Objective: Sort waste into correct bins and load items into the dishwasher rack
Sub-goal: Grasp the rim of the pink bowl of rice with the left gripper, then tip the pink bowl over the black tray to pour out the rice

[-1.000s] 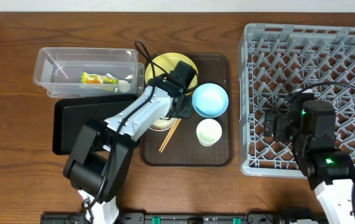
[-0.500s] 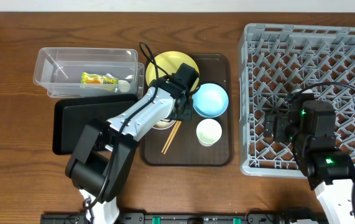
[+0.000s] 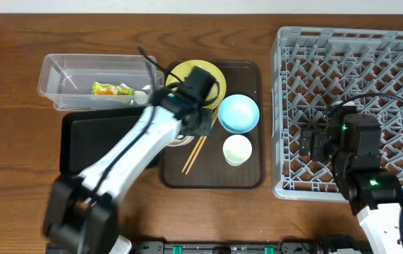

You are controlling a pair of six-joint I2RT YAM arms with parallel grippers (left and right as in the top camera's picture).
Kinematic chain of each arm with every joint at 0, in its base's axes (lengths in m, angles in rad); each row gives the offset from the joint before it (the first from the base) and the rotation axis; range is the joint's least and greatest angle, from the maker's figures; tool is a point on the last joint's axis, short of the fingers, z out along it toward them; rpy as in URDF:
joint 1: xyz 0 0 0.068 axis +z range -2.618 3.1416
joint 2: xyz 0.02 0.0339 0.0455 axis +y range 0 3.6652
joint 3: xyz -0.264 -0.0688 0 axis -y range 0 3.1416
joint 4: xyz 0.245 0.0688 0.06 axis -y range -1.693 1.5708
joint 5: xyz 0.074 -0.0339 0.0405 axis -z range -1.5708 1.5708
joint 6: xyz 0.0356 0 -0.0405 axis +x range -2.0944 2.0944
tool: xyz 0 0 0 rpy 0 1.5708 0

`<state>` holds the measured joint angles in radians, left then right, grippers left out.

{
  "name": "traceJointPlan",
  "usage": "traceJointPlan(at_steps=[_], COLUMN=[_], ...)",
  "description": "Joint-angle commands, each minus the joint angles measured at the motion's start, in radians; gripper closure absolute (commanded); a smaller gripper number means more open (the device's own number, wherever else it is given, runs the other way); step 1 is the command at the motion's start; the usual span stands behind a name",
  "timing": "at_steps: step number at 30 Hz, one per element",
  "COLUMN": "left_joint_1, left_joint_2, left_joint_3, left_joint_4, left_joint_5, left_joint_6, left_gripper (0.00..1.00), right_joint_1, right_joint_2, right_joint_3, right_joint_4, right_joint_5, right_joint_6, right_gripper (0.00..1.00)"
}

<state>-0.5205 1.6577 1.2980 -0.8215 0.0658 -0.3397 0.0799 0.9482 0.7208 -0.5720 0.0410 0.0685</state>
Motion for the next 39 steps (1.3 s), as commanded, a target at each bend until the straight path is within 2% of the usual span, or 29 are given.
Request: traceJointPlan(at_steps=[1,9,16,22,28,35,39], left_joint_1=[0.066,0.366,0.686,0.896,1.033,1.094,1.094], left_joint_2=[-0.068,-0.083,-0.074,-0.03,0.058,0.187,0.218], left_joint_3=[0.003,-0.034,-0.159,-0.266,-0.296,-0.296,-0.296], left_joint_4=[-0.038,-0.058,-0.051,-0.05,-0.06,-0.064,-0.068], left_joint_5=[0.032,0.476,0.848,1.137,1.306,1.508,1.508], left_joint_6=[0.016,0.186,0.373,0.518,0.514,0.451,0.377], left_gripper=[0.94,0.94,0.94,0.94,0.94,0.94,0.94], right_joint_1=[0.012,0.012,0.012,0.012,0.012,0.012,0.012], right_joint_2=[-0.001,-0.001,-0.001,-0.001,-0.001,-0.001,-0.001], right_joint_3=[0.021,0.021,0.021,0.021,0.021,0.021,0.021], right_joint_4=[-0.001,-0.002,-0.004,-0.004,-0.004,-0.005,-0.006], right_joint_5=[-0.001,-0.001,-0.001,-0.001,-0.001,-0.001,-0.001], right_joint_6=[0.013,0.013,0.013,0.013,0.013,0.013,0.013], right_gripper=[0.01,0.01,0.01,0.01,0.01,0.01,0.01])
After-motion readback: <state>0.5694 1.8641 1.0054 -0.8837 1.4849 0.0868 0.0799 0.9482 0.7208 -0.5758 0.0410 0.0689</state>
